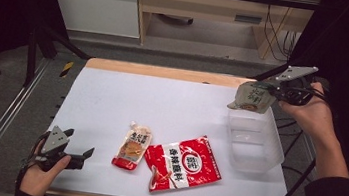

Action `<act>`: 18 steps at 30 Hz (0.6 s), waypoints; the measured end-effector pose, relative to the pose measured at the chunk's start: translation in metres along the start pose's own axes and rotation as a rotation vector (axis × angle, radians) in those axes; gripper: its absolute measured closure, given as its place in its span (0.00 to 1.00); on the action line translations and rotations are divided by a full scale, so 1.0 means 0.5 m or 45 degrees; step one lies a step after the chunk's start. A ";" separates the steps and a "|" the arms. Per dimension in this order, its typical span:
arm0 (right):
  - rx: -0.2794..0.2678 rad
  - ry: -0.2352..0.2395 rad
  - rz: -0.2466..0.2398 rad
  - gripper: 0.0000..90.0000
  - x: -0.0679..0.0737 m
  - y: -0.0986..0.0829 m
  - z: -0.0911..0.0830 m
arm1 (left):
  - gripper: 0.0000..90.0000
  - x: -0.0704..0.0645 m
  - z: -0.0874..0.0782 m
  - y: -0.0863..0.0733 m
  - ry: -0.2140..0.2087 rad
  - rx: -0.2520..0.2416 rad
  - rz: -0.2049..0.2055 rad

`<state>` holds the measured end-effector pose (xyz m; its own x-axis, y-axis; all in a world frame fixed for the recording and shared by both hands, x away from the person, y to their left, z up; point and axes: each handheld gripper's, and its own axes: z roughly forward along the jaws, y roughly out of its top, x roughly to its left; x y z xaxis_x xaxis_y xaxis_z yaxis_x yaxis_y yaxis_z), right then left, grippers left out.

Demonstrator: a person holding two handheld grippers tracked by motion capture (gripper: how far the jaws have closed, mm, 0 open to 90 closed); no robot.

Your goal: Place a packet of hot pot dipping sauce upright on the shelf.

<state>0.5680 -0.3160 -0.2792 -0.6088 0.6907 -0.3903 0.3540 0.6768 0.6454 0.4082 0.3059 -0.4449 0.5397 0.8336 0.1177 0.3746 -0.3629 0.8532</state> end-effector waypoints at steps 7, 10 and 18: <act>0.023 0.000 0.025 1.00 -0.005 -0.022 0.008 | 0.06 -0.005 0.002 0.001 -0.011 0.009 0.017; 0.027 -0.004 0.026 1.00 -0.005 -0.026 0.012 | 0.06 -0.006 0.003 0.001 -0.017 0.012 0.022; 0.050 0.006 0.025 1.00 -0.004 -0.032 0.027 | 0.06 -0.007 0.002 0.002 -0.021 0.010 0.026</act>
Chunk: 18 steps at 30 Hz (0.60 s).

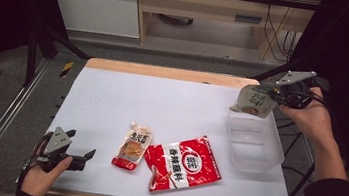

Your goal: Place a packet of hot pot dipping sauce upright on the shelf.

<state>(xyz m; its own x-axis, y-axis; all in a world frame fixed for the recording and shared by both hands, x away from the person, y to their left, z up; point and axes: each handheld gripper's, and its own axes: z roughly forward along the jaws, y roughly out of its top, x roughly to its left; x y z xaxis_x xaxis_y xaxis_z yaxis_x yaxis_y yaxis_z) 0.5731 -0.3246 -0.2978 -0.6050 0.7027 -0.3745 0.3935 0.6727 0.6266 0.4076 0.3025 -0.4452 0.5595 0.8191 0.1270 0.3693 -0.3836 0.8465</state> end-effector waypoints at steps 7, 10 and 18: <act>0.022 0.016 0.005 1.00 -0.001 -0.011 0.011 | 0.06 -0.001 0.001 0.000 -0.005 0.001 0.001; 0.030 0.028 0.003 1.00 0.000 -0.015 0.016 | 0.06 -0.002 0.001 0.000 -0.006 0.003 0.003; 0.094 0.084 -0.006 1.00 0.002 -0.024 0.044 | 0.06 -0.005 0.005 0.001 -0.017 0.012 0.016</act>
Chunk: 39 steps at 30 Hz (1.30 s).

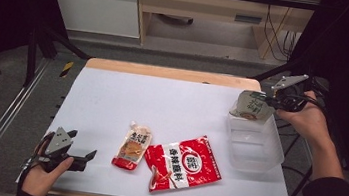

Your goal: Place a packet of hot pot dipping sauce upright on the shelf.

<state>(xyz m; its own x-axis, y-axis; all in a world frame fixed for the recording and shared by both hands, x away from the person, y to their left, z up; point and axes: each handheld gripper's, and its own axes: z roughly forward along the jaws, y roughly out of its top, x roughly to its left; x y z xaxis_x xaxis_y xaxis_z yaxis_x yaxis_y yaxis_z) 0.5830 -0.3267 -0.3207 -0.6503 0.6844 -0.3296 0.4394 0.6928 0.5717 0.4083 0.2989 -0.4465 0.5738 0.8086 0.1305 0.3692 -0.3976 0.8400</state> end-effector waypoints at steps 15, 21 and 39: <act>0.029 -0.029 0.093 0.94 -0.012 -0.004 0.058 | 0.06 -0.002 0.002 0.001 -0.006 0.007 0.012; 0.041 -0.079 0.160 0.67 -0.009 0.002 0.068 | 0.06 -0.003 0.002 0.001 -0.008 0.009 0.015; -0.143 -0.156 0.188 0.19 0.036 0.029 -0.035 | 0.06 -0.008 0.003 0.003 -0.012 0.014 0.027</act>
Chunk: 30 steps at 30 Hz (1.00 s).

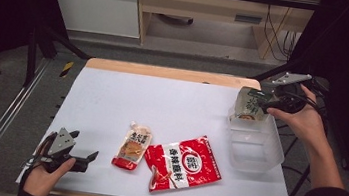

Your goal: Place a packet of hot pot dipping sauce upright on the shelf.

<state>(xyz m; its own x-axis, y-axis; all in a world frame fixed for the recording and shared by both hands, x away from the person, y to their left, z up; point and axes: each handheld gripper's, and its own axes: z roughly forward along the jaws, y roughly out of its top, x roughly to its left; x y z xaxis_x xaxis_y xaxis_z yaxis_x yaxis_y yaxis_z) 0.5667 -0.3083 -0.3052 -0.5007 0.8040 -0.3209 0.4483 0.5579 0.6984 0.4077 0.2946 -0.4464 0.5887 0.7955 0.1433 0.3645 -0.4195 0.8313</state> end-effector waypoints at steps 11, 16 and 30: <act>-0.205 0.107 -0.067 0.11 0.166 0.047 -0.075 | 0.06 -0.006 0.002 0.002 -0.003 0.007 0.020; -0.280 0.261 -0.080 0.11 0.262 0.059 -0.079 | 0.05 -0.010 0.003 0.003 -0.006 0.008 0.025; -0.298 0.434 -0.109 0.20 0.470 0.095 -0.005 | 0.05 -0.029 0.009 0.013 -0.018 0.014 0.084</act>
<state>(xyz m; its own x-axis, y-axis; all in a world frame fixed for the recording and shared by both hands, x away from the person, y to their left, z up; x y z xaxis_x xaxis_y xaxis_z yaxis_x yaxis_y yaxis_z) 0.4687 -0.0934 -0.3460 -0.7627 0.6206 -0.1820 0.2334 0.5266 0.8175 0.4047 0.2783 -0.4457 0.6220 0.7597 0.1897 0.3324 -0.4755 0.8145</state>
